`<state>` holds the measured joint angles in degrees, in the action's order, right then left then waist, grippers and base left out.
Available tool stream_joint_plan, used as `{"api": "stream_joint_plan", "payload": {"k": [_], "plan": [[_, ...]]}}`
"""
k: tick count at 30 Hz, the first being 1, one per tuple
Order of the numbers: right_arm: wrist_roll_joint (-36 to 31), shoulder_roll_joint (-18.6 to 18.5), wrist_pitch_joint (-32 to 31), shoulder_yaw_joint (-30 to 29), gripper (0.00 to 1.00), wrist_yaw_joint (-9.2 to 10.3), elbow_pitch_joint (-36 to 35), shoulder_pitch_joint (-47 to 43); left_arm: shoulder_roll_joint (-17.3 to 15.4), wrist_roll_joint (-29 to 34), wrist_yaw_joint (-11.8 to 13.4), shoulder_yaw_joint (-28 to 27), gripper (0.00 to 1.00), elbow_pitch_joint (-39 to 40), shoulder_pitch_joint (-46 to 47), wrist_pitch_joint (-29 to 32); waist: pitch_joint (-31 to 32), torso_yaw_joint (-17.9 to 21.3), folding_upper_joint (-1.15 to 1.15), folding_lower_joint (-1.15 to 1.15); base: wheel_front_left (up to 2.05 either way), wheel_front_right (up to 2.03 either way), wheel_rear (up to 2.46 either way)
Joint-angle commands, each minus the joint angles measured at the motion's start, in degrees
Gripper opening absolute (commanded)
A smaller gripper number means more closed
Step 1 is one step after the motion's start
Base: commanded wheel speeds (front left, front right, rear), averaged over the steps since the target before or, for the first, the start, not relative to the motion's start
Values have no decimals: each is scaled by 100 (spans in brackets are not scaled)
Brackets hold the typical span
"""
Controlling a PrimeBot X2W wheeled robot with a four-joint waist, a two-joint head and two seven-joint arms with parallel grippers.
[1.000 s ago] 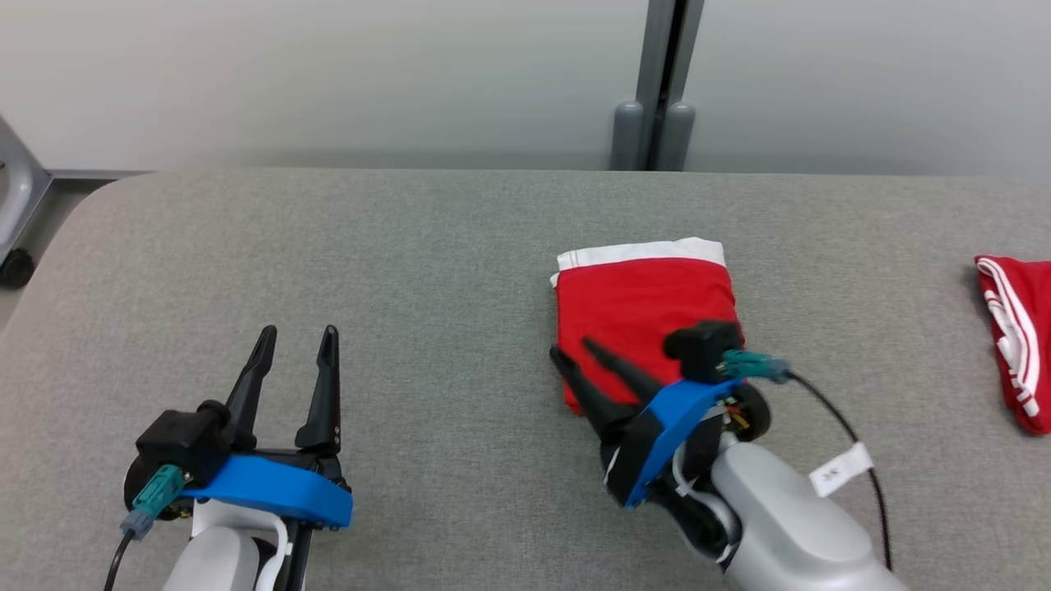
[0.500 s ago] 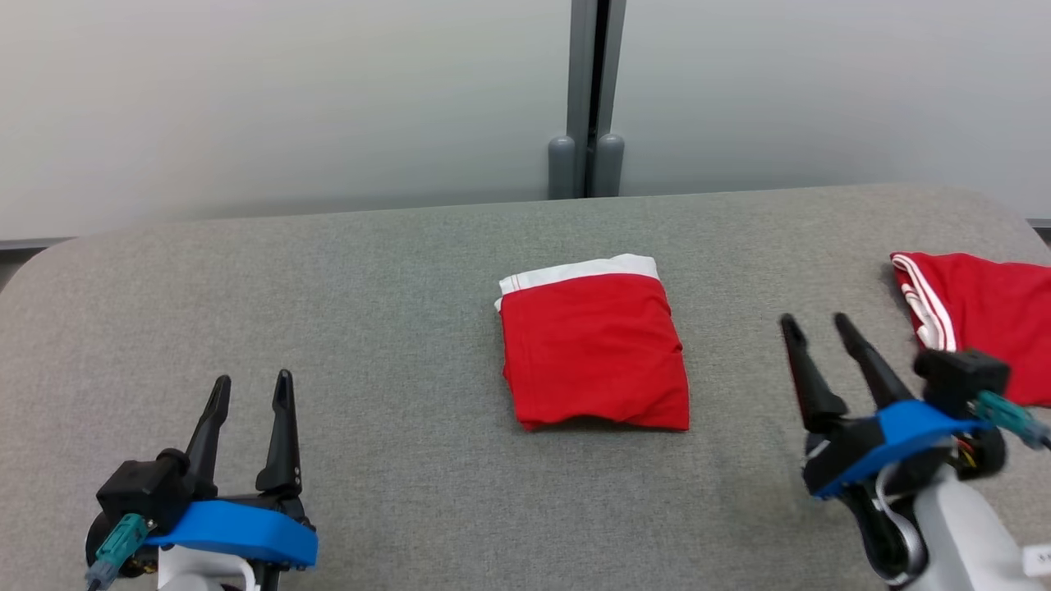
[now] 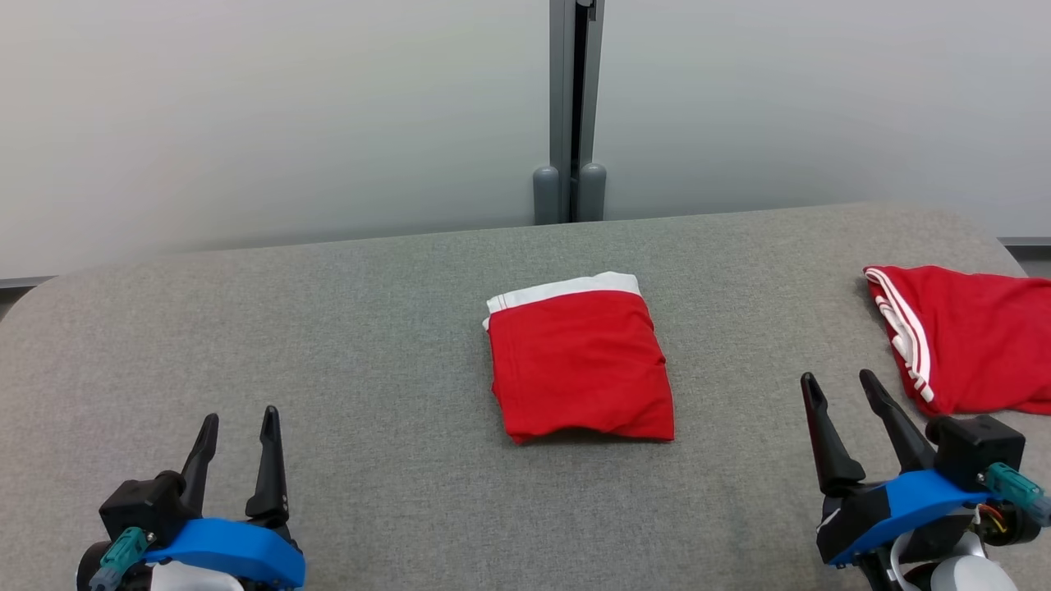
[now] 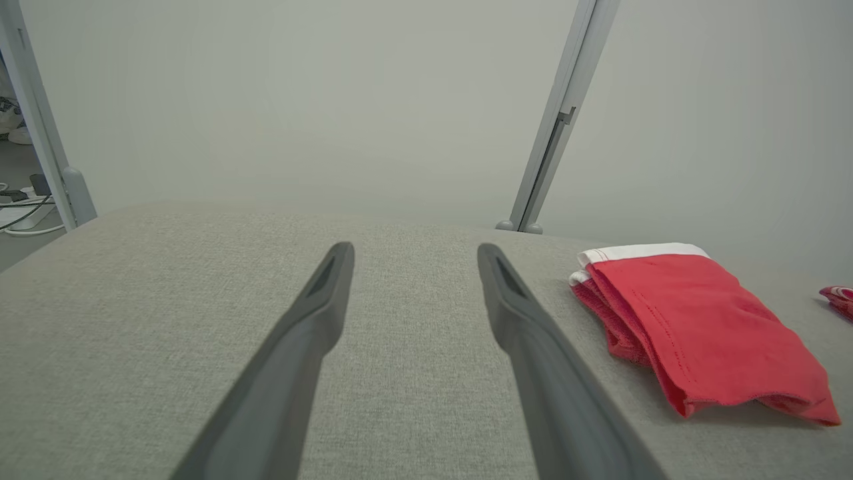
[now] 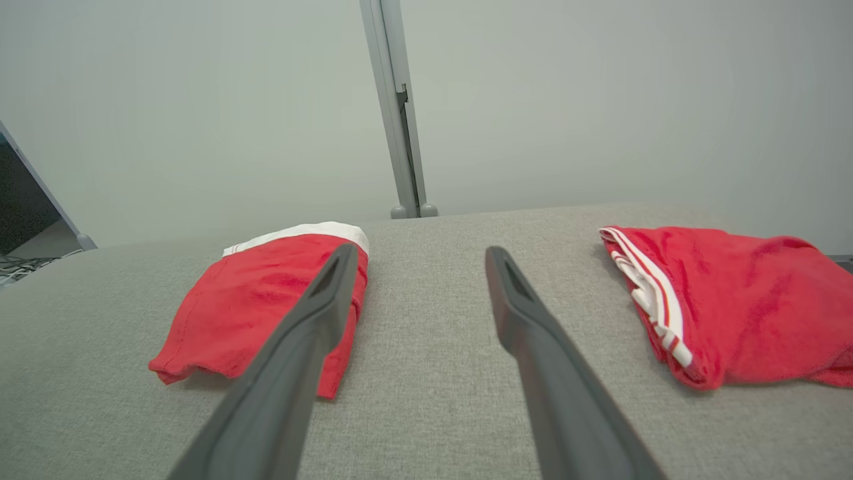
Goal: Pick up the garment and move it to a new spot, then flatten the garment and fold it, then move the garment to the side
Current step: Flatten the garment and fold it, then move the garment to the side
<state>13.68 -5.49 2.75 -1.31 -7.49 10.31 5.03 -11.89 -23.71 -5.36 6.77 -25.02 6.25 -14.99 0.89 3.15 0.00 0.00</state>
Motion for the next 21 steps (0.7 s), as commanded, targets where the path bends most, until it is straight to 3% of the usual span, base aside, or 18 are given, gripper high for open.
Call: {"api": "stream_joint_plan", "payload": {"k": [1,21], "plan": [[-48,11,-13,8,100,-1,-9,-74,-16,3,11,18,100,-30,77,-21,8,-7,0,0,0,0,0],[-320,165,-57,-33,100,-1,276,-150,-12,28,44,44,100,-311,155,-24,44,-58,0,0,0,0,0]]}}
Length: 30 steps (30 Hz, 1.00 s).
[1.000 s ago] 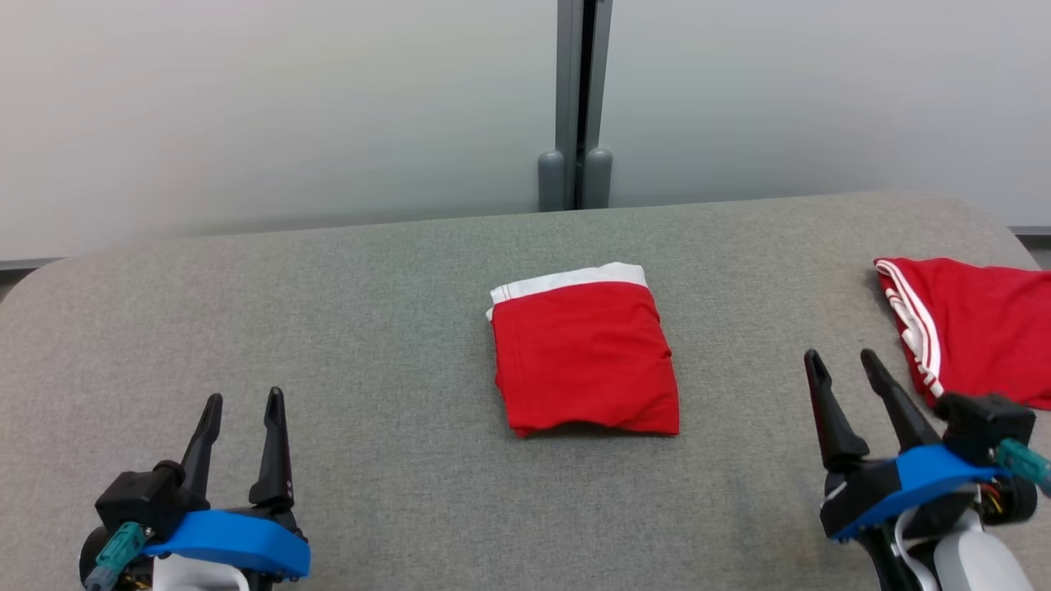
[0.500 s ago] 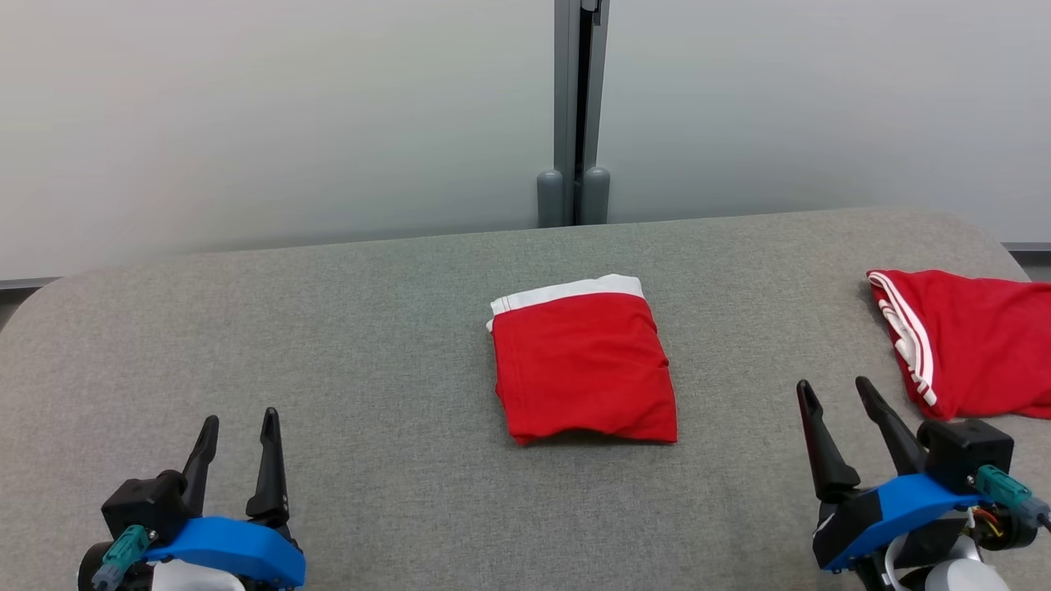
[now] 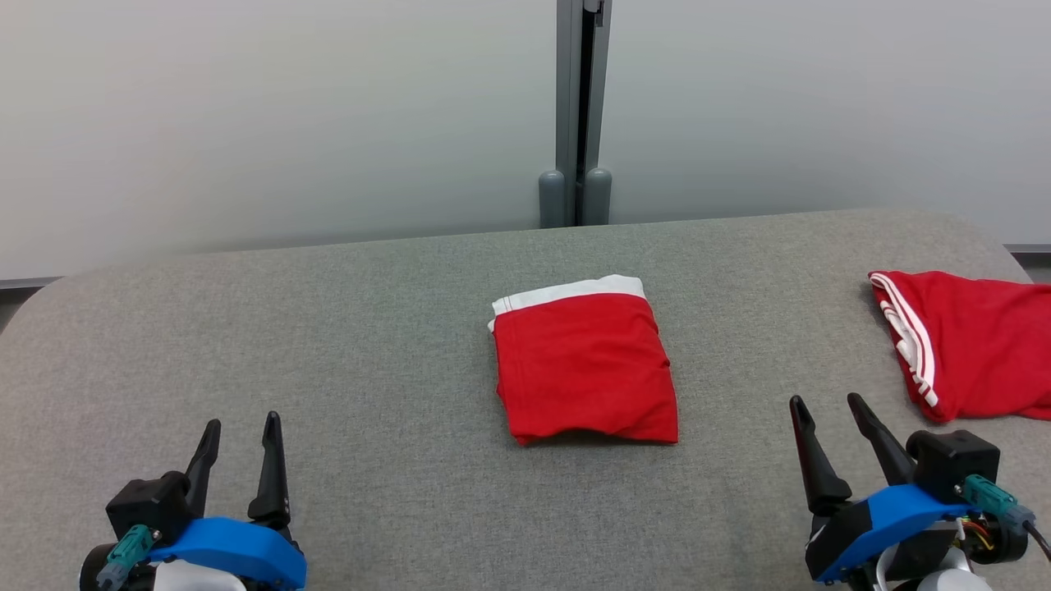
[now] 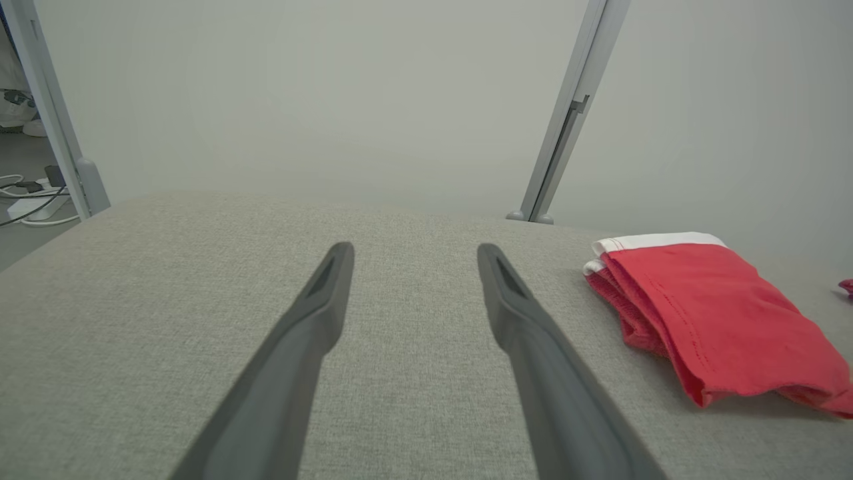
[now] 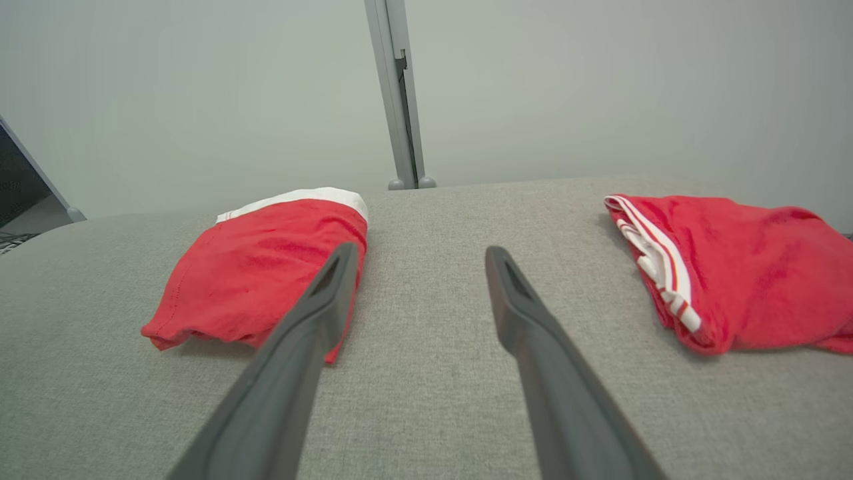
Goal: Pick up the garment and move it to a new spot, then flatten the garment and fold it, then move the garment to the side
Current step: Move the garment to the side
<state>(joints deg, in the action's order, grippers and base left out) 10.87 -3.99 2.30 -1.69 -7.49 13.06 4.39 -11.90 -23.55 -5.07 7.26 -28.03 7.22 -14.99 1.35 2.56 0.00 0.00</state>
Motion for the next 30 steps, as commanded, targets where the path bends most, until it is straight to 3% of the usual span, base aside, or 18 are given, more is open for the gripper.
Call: {"api": "stream_joint_plan", "payload": {"k": [1,11,18,22,30], "plan": [[-25,22,-14,10,100,-1,-1,-86,-7,9,13,-4,100,-11,61,-24,-3,-2,0,0,0,0,0],[42,50,-292,132,100,-1,-9,266,18,37,10,33,100,88,65,-24,-90,-73,0,0,0,0,0],[137,78,-1523,44,100,-1,161,1253,67,95,-26,143,100,251,293,-25,-383,-264,0,0,0,0,0],[285,101,-2349,-59,100,-1,555,2001,129,157,-32,205,100,420,463,-25,-676,-428,0,0,0,0,0],[227,100,-3014,-270,100,-1,1766,3089,277,224,-110,384,100,598,905,-25,-1247,-872,0,0,0,0,0]]}}
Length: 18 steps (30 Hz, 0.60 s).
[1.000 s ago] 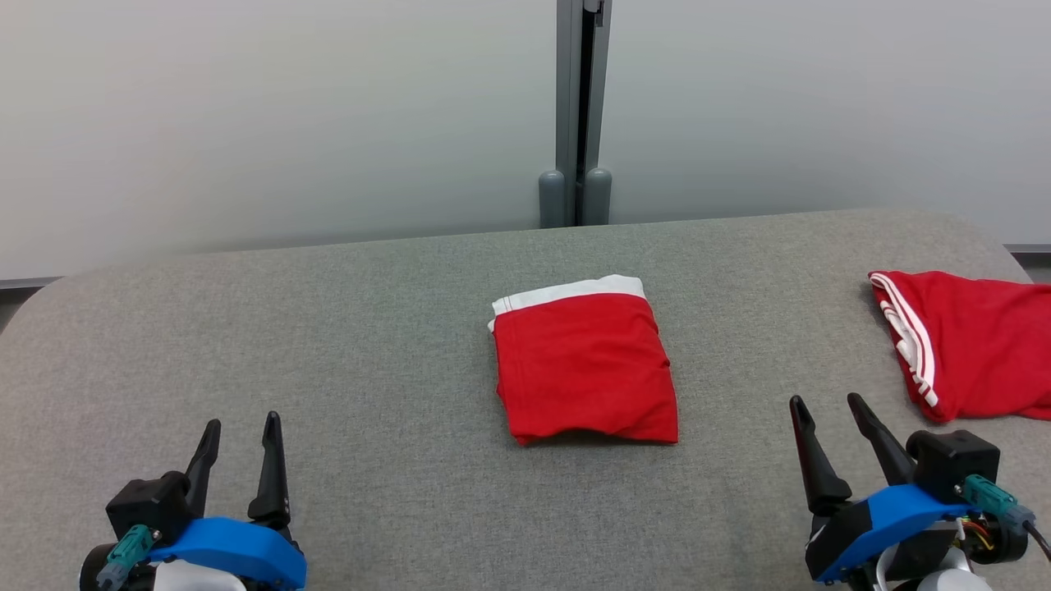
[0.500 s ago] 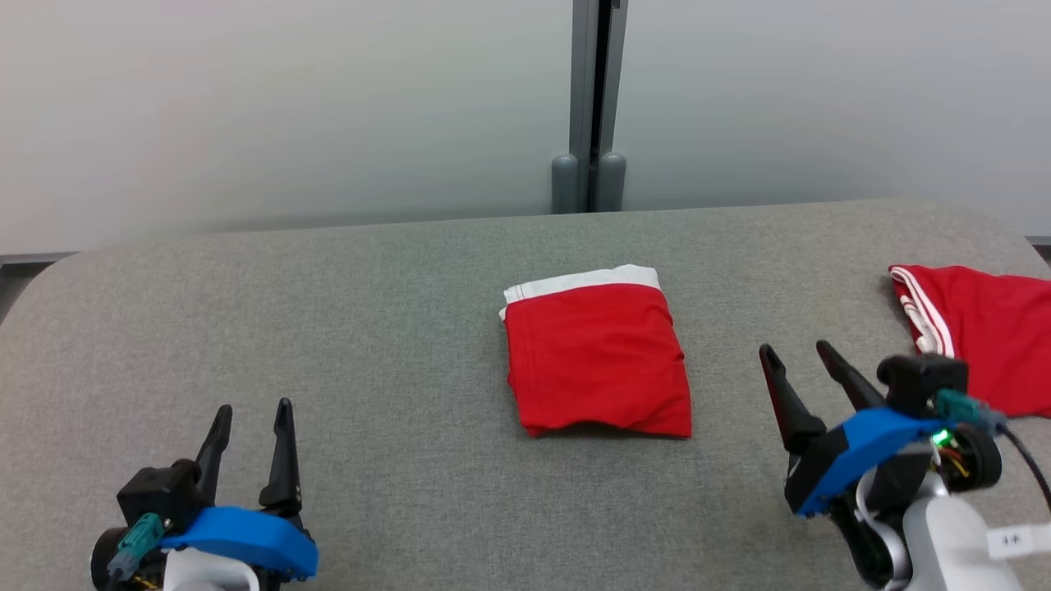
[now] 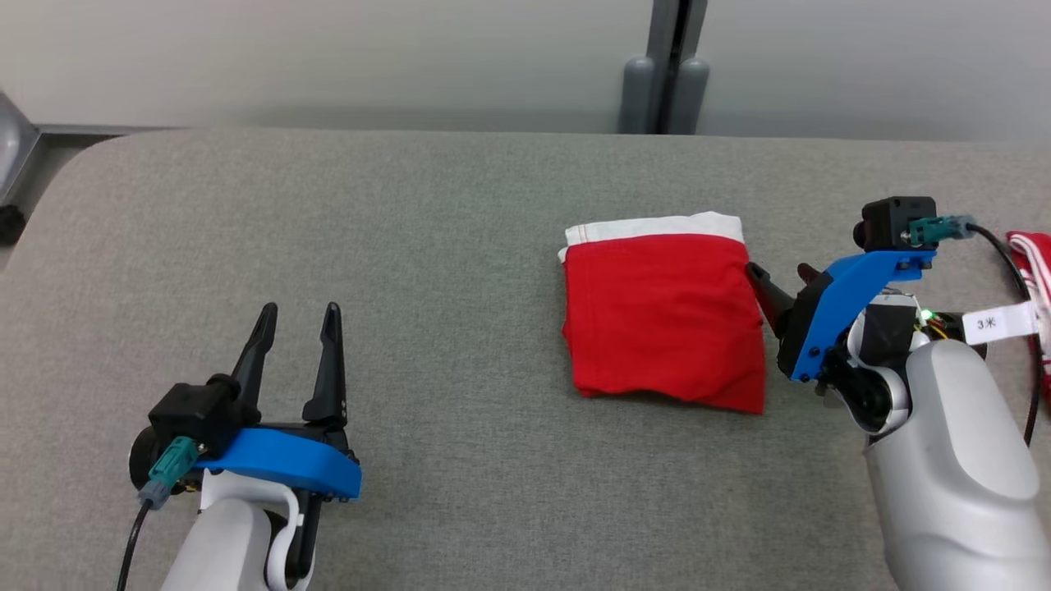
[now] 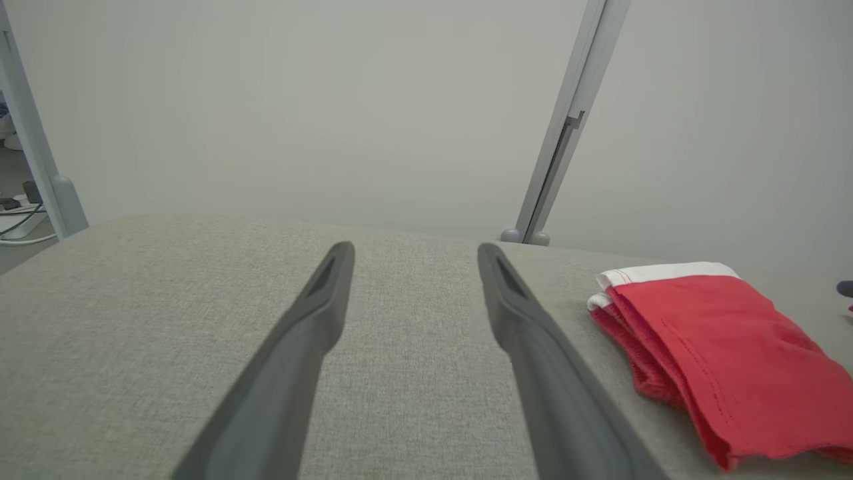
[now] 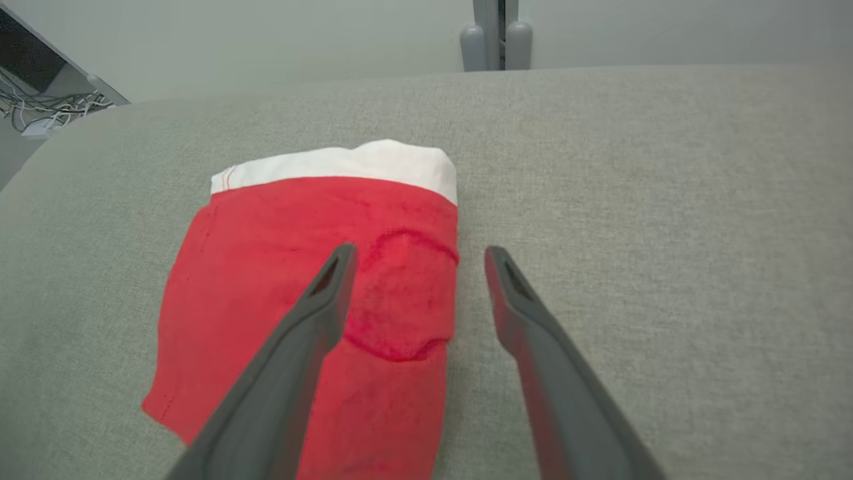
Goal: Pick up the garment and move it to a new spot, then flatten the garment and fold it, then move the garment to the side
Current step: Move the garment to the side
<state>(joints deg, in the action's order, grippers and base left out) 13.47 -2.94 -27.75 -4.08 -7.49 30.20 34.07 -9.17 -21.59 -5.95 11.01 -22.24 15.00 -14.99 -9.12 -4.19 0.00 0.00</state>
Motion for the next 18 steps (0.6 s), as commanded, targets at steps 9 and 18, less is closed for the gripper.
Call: {"api": "stream_joint_plan", "payload": {"k": [9,18], "plan": [[-369,-3,39,-501,100,-1,1184,526,161,90,-94,61,100,140,301,-24,-470,-520,0,0,0,0,0],[-778,11,35,-434,0,-1,1950,712,215,138,-128,-32,100,198,236,-25,-554,-548,0,0,0,0,0]]}}
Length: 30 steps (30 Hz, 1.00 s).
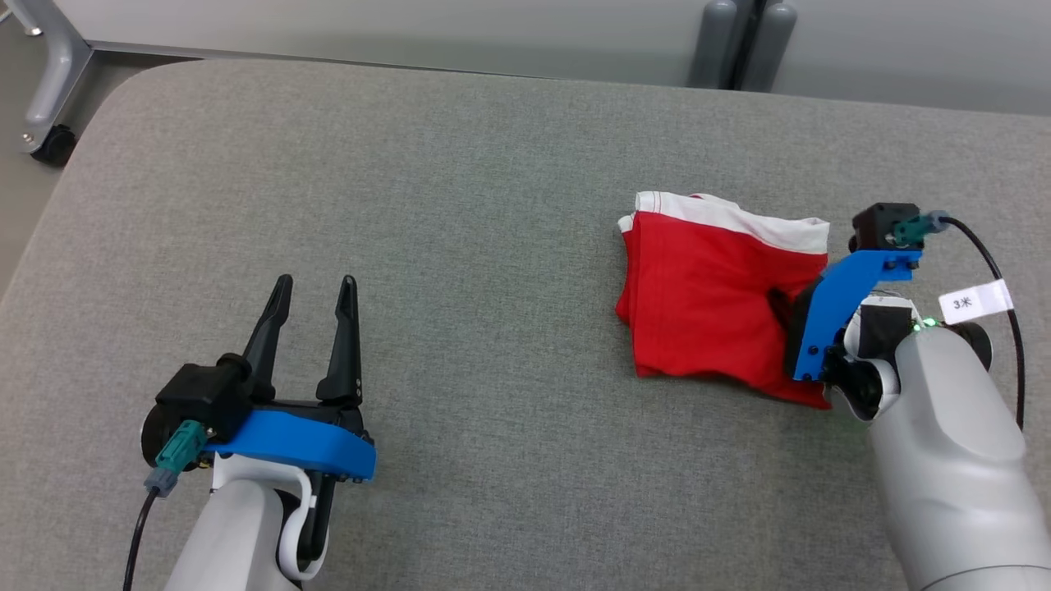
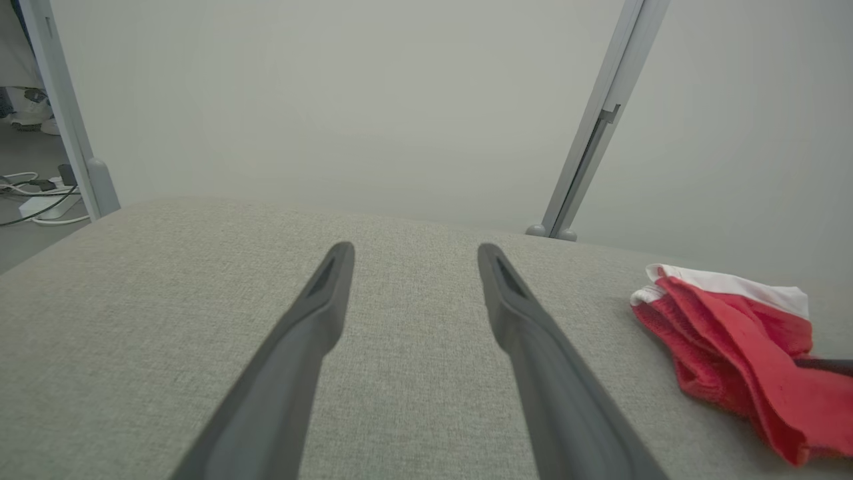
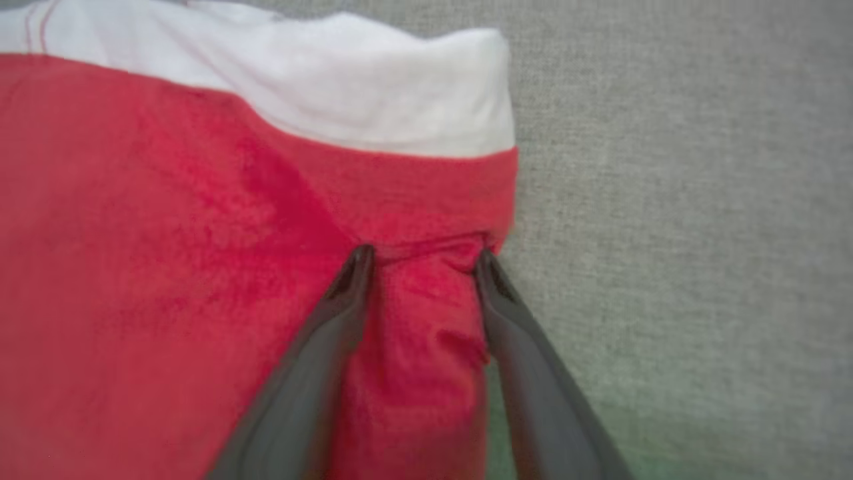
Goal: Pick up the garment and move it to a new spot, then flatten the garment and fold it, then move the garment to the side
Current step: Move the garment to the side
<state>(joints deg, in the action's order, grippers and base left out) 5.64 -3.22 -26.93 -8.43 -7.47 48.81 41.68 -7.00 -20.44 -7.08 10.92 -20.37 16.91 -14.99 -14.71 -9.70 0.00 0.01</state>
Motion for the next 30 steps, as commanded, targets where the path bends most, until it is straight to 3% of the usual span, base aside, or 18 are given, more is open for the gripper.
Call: {"api": "stream_joint_plan", "payload": {"k": [1,8,17,24,30], "plan": [[-41,10,-55,95,0,-4,100,-12,1,23,-18,-31,100,16,40,-24,13,31,0,-1,0,0,0],[179,-435,-306,1328,0,-3,-322,405,21,55,-40,-127,100,100,-74,-25,102,414,0,-1,0,0,0],[1262,-1906,-1151,3536,0,-3,-1904,1059,21,111,-51,-376,100,551,-125,-23,-157,1332,0,-1,0,0,0],[1977,-3090,-1103,4023,0,-2,-2596,1419,-41,204,-52,-256,100,717,238,-20,-680,1803,0,-1,0,0,0],[2003,-3603,-861,3893,0,-2,-2449,1577,-225,240,-55,-154,100,757,527,-20,-1104,2070,0,-1,0,0,0]]}}
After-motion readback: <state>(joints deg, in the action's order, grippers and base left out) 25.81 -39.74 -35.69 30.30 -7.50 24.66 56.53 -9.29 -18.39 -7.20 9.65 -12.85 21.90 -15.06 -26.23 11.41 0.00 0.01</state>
